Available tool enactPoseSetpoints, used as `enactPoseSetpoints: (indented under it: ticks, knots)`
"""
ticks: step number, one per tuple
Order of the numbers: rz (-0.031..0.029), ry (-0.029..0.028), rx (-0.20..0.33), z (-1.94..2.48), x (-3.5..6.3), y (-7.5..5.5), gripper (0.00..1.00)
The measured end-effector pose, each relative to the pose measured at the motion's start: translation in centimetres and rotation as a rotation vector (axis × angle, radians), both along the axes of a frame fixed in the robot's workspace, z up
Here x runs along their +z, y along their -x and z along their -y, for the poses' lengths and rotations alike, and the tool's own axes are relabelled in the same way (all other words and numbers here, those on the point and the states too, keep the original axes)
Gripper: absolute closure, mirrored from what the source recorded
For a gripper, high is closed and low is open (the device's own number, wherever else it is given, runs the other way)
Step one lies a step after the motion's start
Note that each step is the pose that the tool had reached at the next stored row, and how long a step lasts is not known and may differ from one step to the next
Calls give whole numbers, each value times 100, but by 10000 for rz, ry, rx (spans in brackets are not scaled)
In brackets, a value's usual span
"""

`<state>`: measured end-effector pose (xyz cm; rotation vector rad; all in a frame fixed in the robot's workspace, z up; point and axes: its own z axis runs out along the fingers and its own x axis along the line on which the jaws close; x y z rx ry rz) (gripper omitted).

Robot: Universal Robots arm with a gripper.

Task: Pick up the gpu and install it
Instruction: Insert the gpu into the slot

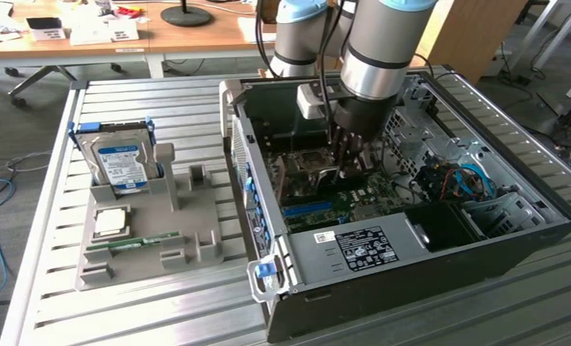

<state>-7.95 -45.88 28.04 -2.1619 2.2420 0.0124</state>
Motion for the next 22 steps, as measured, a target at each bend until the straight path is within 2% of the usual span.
enactPoseSetpoints:
  ticks: [7,13,22]
  knots:
    - [-1,3,1,1,-5,25,73]
    - [0,-3,0,0,-60,47,73]
    - [-1,-1,2,8,-67,90,73]
